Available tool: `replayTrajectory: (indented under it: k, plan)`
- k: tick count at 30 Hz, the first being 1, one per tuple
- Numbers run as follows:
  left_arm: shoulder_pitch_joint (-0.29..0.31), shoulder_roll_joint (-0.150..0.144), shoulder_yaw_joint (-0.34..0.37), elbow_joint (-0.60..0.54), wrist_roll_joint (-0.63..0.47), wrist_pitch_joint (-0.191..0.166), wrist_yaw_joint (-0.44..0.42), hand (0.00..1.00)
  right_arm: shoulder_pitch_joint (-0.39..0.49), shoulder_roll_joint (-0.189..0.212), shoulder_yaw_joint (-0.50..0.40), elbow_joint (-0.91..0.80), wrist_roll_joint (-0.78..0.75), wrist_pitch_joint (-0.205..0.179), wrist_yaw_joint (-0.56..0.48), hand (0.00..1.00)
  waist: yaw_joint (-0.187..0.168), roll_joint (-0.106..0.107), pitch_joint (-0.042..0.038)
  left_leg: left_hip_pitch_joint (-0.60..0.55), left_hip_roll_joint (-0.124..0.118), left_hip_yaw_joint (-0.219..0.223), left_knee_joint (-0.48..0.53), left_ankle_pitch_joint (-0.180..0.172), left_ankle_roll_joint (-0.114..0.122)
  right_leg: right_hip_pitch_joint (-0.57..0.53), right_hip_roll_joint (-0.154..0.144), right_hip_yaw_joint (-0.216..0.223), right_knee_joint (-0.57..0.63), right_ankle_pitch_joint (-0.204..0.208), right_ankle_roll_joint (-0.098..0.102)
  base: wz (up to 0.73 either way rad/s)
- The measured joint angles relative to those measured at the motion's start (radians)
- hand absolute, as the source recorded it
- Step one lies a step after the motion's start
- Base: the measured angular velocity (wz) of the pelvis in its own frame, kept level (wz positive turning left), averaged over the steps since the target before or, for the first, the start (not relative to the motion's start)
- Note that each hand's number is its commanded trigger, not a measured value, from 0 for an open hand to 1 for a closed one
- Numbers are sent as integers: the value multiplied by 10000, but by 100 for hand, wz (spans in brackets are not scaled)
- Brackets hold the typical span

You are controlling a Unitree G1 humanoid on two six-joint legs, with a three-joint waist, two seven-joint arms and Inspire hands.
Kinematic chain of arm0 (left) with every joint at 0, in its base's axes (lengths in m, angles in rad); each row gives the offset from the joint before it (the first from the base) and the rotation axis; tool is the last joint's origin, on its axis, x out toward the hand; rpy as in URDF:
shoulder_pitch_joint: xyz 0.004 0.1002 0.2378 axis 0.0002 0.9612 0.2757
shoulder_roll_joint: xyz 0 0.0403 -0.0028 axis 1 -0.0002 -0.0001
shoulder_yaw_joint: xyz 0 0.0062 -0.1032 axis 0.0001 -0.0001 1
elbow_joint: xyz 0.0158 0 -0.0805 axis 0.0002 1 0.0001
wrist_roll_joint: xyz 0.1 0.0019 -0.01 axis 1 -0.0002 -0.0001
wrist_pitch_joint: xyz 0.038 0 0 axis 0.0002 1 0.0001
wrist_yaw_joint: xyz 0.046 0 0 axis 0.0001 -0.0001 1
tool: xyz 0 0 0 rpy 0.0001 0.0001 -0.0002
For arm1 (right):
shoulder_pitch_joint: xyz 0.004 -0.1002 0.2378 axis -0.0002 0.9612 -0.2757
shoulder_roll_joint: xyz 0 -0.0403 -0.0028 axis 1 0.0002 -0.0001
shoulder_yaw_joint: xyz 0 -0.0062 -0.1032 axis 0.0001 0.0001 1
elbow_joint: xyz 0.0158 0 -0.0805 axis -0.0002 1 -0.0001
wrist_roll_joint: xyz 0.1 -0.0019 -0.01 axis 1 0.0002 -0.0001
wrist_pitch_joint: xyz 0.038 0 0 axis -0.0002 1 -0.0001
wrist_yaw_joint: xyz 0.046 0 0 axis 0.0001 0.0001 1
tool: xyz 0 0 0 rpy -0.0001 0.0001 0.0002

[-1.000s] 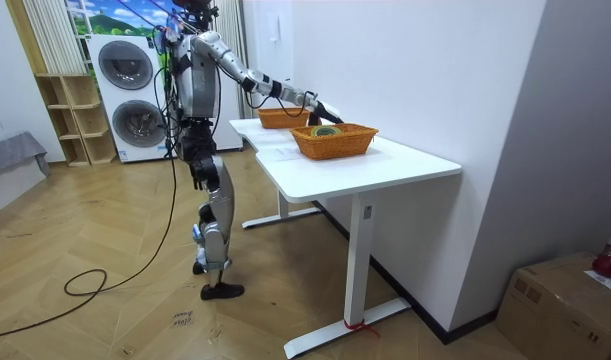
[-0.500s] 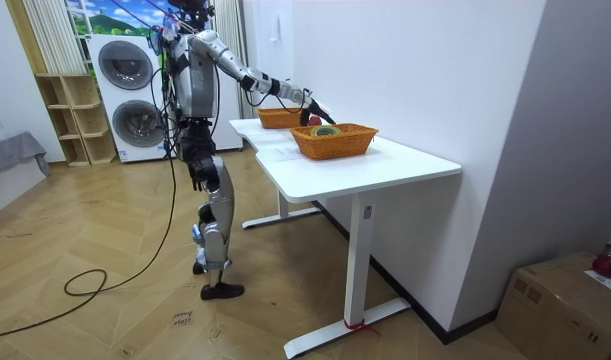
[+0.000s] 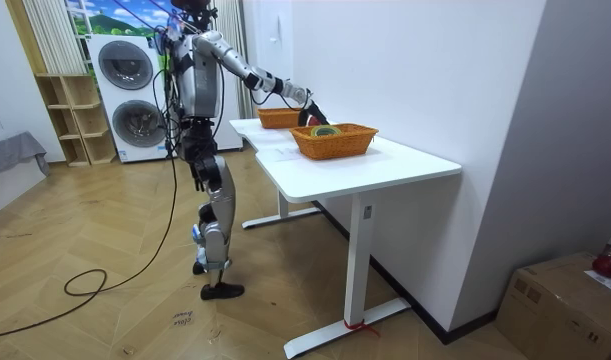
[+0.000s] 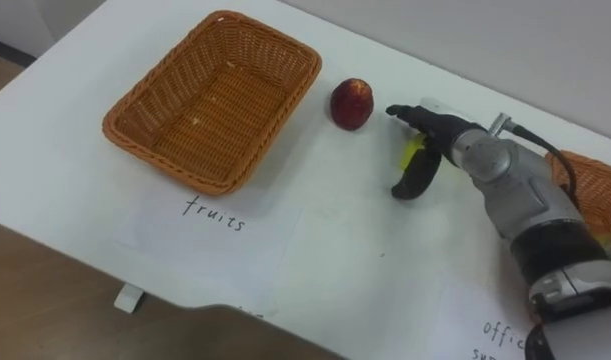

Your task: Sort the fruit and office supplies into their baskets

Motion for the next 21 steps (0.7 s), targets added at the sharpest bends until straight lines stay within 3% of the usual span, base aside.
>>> replayTrajectory:
  k: [10,21]
  plan:
    - [54,99,-121,109,-23,58,41,0,18,-66,195,103,-189,361,-73,0,-39,-43,-14,-3,0,53,0,29,-48,6,32,-43,23,4,-7,0]
    - [28,87,12,106,-118,29,46,0,8,-73,-259,779,-1310,344,-1161,0,-57,-53,-23,-16,-14,59,31,40,-36,4,14,-44,12,7,-11,-1]
